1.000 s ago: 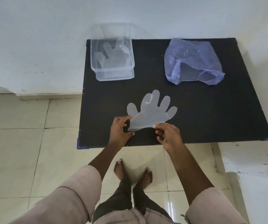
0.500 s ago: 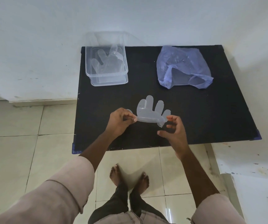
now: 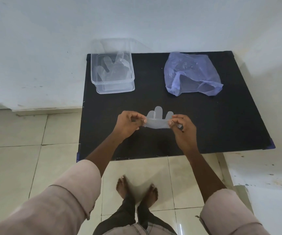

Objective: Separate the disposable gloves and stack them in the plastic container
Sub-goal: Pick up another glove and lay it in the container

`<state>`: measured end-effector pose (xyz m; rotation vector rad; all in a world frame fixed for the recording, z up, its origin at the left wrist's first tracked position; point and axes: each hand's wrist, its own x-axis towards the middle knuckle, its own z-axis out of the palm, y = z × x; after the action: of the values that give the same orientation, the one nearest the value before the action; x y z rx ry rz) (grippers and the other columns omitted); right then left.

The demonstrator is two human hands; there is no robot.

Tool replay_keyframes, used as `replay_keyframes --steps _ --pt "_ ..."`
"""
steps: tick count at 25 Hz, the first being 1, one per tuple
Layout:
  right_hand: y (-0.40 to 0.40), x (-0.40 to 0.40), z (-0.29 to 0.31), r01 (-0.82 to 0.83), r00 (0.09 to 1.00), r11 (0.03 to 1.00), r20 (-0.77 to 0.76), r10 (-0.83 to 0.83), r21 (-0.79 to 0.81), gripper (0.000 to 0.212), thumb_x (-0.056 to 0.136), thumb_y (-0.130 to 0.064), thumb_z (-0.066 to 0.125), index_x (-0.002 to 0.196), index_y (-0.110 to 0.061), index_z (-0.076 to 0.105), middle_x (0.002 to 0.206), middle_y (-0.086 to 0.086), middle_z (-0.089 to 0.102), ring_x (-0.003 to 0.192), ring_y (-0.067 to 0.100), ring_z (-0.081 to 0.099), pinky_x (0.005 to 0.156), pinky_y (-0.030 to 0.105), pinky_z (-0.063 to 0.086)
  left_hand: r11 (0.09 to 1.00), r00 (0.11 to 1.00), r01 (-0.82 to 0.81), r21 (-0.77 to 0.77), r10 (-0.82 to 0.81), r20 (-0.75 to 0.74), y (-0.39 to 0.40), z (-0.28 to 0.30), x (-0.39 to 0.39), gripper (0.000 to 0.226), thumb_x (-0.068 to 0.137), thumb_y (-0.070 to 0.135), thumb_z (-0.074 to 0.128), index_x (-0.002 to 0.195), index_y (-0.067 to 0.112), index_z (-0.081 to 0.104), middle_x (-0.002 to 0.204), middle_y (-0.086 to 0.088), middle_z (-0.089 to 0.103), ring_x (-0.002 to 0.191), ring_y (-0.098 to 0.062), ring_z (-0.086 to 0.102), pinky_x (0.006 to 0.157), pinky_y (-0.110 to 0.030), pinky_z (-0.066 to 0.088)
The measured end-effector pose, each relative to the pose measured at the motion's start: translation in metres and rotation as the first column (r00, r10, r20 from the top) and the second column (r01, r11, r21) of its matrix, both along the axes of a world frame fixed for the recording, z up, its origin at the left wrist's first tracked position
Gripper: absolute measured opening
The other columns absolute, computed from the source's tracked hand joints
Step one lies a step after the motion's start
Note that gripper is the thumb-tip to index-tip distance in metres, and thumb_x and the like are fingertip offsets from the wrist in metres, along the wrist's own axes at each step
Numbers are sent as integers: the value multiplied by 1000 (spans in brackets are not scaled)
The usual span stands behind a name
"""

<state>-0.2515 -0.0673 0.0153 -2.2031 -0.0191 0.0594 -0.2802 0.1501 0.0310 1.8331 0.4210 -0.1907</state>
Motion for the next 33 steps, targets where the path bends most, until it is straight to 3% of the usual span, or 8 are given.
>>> replay_keyframes --steps 3,6,10,15,19,23,28,33 --pt "4 7 21 1 998 1000 65 -2 17 24 87 -17 67 105 -2 67 118 13 64 102 13 58 93 37 54 977 995 -60 -204 76 69 -1 14 3 8 82 11 75 89 12 79 111 -4 73 102 -20 69 80 -37 60" --pt "10 15 49 -3 995 996 98 -5 86 15 89 -15 64 100 -5 69 111 7 66 96 11 59 83 30 55 958 982 -80 -275 124 146 1 32 13 9 78 4 75 78 13 79 115 -5 72 105 -19 68 78 -39 60" --pt "23 35 88 80 986 954 -162 -33 287 11 87 -17 63 89 -9 71 94 9 71 82 18 66 56 24 54 943 979 -40 -330 103 176 8 64 35 13 81 -2 67 70 3 69 110 -10 73 97 -22 71 69 -36 61" --pt "46 52 134 111 971 916 -237 -18 385 9 90 -11 59 85 -8 66 90 5 74 79 17 73 60 27 57 927 982 79 -366 -8 190 32 96 66 5 89 3 60 90 -2 62 91 -17 75 77 -21 75 62 -27 60" --pt "66 67 154 90 974 918 -227 0 387 8 91 -10 59 85 -10 64 88 10 75 76 23 74 67 30 60 952 979 111 -285 -55 197 56 112 80 1 86 3 65 87 2 64 73 -9 70 62 -16 73 62 -27 61" --pt "88 86 160 39 968 918 -244 63 395 12 92 -5 54 82 -6 60 83 13 71 71 23 70 64 26 58 969 978 100 -226 -54 202 83 116 96 11 86 8 67 96 3 66 81 -11 73 69 -17 74 65 -28 59" --pt "127 140 148 -45 965 929 -224 136 367 16 90 -5 53 77 -11 61 81 13 73 75 26 72 75 37 58 977 988 -17 -212 49 147 117 115 126 3 90 9 60 92 8 63 89 -20 74 76 -25 74 71 -32 60" --pt "178 213 143 -147 944 911 -221 246 386 19 86 -2 52 72 -13 60 77 12 72 74 26 72 67 31 57 972 969 -179 -155 201 143 152 124 168 6 89 6 57 91 4 63 88 -21 74 76 -25 73 76 -37 59"
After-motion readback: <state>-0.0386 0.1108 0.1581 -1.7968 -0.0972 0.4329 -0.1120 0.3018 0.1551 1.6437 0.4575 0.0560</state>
